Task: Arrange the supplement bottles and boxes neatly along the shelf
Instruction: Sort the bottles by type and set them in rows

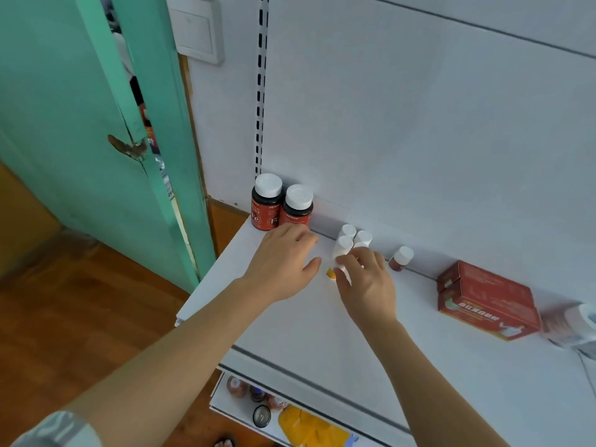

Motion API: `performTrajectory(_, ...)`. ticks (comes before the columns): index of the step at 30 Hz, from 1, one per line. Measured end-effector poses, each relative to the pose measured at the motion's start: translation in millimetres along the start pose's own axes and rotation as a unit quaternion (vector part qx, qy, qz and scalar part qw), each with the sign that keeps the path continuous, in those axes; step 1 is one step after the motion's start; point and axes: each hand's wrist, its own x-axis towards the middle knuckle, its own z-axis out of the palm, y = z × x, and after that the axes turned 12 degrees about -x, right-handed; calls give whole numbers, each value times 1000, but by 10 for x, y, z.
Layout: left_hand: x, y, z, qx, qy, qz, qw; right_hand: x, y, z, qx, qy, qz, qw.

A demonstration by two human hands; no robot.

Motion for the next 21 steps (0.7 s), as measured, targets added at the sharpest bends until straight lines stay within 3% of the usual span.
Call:
performTrajectory(12,29,-151,-60,-24,-73,60,995,3,-113,-29,-43,-23,29,998)
performTrajectory(21,97,103,-40,-26,-42,104,993,-230,0,-423,-83,-38,86,992)
